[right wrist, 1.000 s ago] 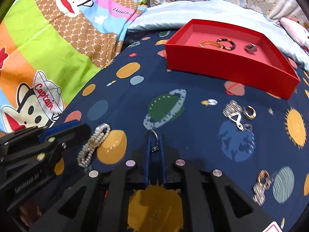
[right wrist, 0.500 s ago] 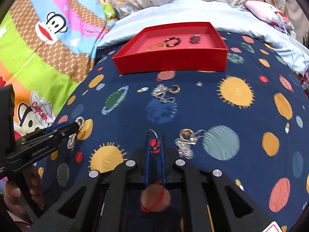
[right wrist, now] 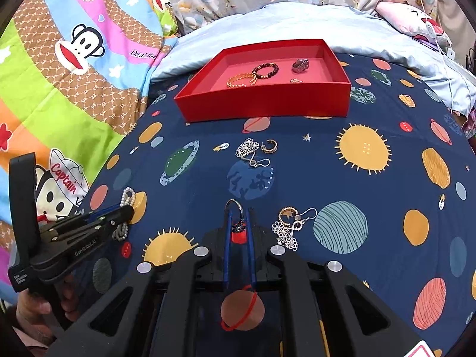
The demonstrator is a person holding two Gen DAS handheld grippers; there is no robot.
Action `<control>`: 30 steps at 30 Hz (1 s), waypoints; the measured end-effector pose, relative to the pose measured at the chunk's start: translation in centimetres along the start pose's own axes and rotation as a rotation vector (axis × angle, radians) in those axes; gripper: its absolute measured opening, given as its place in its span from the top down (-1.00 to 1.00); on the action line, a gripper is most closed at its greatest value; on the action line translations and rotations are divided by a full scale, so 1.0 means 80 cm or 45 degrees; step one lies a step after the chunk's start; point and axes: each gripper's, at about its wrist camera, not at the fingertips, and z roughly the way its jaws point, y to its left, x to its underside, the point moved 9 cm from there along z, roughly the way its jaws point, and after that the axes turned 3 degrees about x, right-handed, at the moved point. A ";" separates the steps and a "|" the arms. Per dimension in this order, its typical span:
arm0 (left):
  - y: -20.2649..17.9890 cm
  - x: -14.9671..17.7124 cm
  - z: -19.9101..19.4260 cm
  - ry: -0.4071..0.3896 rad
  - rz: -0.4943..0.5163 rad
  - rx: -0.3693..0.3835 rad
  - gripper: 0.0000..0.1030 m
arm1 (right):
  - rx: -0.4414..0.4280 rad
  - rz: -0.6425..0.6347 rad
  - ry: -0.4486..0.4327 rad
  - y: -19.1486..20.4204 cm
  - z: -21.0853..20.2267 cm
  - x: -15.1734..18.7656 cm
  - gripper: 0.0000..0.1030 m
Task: Organize jewelry
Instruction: 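Carry the pearls and silver earring over the red tray with both tools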
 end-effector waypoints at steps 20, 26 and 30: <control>-0.050 -0.085 -0.061 -0.180 0.061 0.127 0.72 | 0.065 0.023 -0.163 -0.050 -0.051 -0.064 0.83; -0.067 -0.143 -0.065 -0.272 0.097 0.128 0.72 | 0.113 0.004 -0.241 -0.079 -0.063 -0.110 0.83; -0.086 -0.186 -0.064 -0.326 0.125 0.157 0.72 | 0.112 -0.012 -0.286 -0.093 -0.064 -0.149 0.83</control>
